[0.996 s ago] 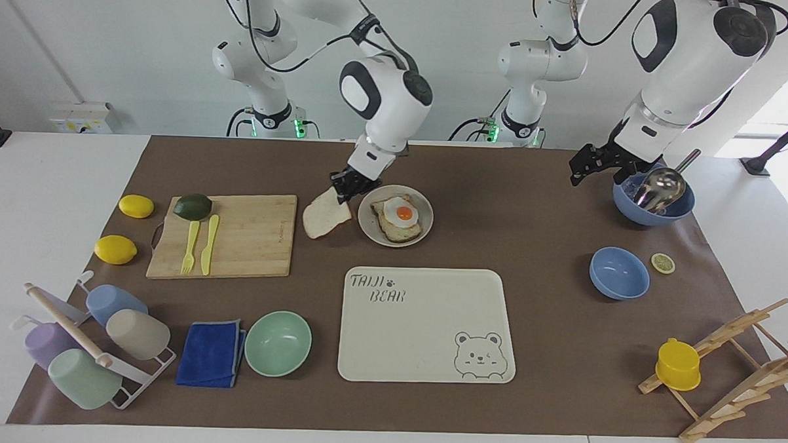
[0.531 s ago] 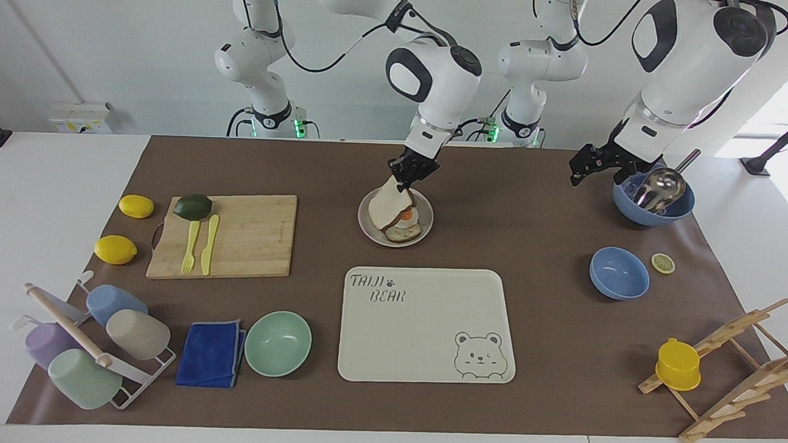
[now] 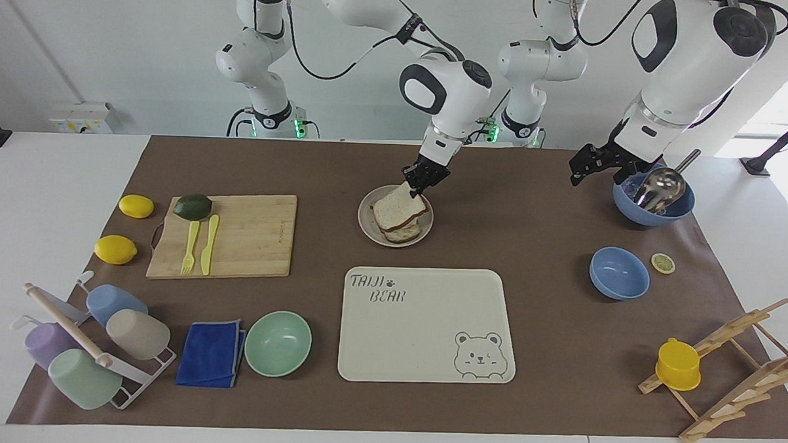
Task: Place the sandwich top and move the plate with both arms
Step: 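Carry the bread slice over the egg plate with the right gripper, then lower the bread onto the egg and open the right gripper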
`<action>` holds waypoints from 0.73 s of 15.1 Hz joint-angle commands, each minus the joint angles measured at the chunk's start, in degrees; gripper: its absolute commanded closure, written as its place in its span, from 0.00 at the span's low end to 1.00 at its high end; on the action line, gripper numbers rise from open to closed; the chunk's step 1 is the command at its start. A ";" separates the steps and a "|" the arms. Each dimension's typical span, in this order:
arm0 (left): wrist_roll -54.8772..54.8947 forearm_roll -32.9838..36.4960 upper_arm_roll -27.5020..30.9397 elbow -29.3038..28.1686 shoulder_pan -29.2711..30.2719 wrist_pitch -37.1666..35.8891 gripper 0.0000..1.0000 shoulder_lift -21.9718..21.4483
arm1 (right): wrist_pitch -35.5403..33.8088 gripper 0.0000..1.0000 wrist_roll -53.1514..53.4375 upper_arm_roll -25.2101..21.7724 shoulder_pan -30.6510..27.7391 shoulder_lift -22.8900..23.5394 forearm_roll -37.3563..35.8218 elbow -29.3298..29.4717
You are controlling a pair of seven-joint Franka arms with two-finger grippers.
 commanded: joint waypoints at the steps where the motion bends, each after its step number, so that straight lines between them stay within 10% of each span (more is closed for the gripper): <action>1: 0.31 1.05 -0.07 -1.50 0.21 1.05 0.00 -1.37 | 2.94 0.56 1.10 0.18 -0.54 -0.70 2.89 -1.33; 4: 0.31 1.05 -0.07 -1.50 0.12 1.05 0.00 -1.37 | 3.21 0.05 1.19 0.09 -1.06 -0.88 2.81 -0.28; 11: 0.31 1.05 -0.07 -1.50 0.21 1.05 0.00 -1.37 | -6.78 0.00 -5.81 0.09 -16.41 -10.96 4.81 2.62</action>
